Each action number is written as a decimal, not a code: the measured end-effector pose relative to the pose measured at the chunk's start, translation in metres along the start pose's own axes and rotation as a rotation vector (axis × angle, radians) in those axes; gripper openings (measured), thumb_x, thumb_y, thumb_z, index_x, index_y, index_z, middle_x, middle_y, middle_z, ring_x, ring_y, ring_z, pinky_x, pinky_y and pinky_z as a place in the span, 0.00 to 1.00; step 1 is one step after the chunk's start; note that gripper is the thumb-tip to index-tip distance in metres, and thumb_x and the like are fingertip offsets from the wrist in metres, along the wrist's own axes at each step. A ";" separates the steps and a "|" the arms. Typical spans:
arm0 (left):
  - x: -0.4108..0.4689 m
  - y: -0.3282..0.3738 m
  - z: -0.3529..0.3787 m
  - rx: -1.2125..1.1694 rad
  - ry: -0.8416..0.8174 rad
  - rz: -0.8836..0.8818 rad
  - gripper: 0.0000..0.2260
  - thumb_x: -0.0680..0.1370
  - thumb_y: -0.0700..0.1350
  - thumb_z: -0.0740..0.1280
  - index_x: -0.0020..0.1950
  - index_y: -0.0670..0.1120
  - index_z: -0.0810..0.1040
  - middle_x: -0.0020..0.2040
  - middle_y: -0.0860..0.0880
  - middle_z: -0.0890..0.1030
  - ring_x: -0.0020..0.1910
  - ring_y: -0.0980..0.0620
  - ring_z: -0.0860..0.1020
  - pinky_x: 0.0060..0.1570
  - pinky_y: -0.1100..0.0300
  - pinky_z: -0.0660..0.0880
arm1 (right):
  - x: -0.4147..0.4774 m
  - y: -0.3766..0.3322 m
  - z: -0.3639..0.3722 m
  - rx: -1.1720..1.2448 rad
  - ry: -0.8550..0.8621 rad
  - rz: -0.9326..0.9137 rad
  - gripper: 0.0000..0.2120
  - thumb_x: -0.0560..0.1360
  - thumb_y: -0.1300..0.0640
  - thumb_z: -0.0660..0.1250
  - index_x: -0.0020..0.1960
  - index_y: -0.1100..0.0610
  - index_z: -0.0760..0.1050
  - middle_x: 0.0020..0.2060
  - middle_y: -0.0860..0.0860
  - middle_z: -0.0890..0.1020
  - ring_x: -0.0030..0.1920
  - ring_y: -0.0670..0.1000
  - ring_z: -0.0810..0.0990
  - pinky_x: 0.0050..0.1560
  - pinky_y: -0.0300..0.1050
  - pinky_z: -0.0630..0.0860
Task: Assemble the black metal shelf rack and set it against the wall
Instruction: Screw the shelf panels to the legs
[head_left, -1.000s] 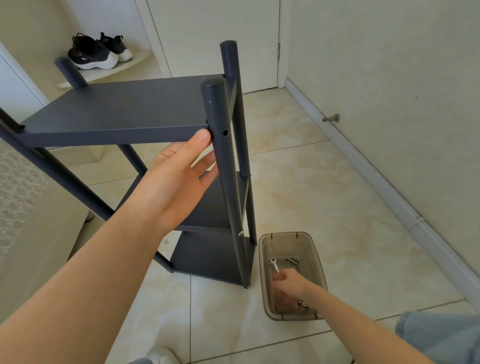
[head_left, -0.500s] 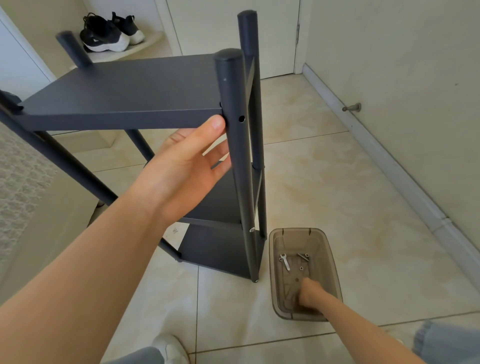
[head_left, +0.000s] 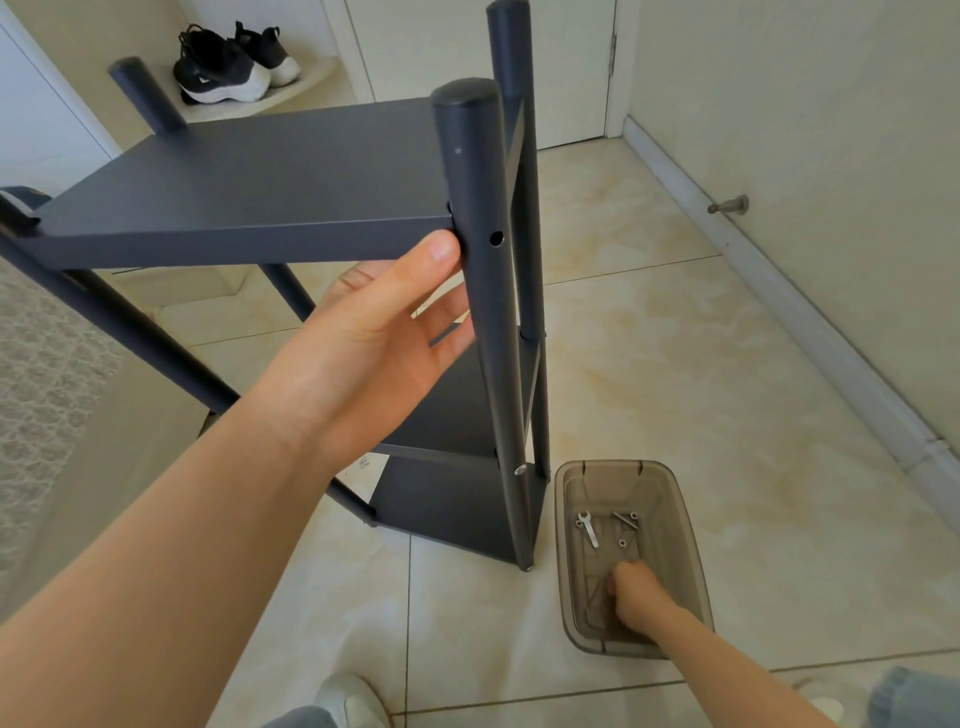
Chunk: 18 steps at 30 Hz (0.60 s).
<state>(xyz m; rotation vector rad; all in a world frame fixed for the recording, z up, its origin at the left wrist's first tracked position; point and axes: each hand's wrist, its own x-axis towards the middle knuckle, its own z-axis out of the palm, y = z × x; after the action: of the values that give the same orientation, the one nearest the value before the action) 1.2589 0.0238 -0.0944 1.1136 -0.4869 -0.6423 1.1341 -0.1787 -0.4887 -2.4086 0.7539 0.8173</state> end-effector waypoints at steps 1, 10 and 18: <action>-0.001 0.002 0.002 0.004 -0.013 0.001 0.07 0.76 0.49 0.69 0.47 0.52 0.87 0.52 0.55 0.85 0.59 0.54 0.81 0.62 0.56 0.77 | 0.000 -0.001 -0.001 -0.004 0.008 -0.011 0.14 0.80 0.66 0.56 0.64 0.61 0.73 0.64 0.59 0.72 0.62 0.57 0.75 0.61 0.43 0.71; -0.002 0.002 0.002 0.007 -0.017 0.008 0.03 0.75 0.49 0.74 0.46 0.52 0.87 0.51 0.55 0.85 0.58 0.54 0.81 0.63 0.56 0.77 | 0.002 -0.001 -0.005 -0.122 -0.034 -0.035 0.13 0.81 0.64 0.56 0.62 0.59 0.74 0.59 0.55 0.78 0.58 0.54 0.79 0.50 0.39 0.72; 0.000 0.001 0.003 0.020 -0.004 0.011 0.09 0.66 0.51 0.78 0.44 0.50 0.86 0.51 0.54 0.85 0.57 0.53 0.82 0.67 0.52 0.74 | 0.002 0.001 -0.002 -0.095 0.007 -0.006 0.13 0.81 0.65 0.54 0.62 0.60 0.74 0.59 0.55 0.78 0.56 0.52 0.79 0.50 0.38 0.72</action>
<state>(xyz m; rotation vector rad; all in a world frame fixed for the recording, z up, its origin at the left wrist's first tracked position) 1.2572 0.0224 -0.0925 1.1284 -0.5032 -0.6311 1.1356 -0.1811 -0.4883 -2.4972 0.7258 0.8613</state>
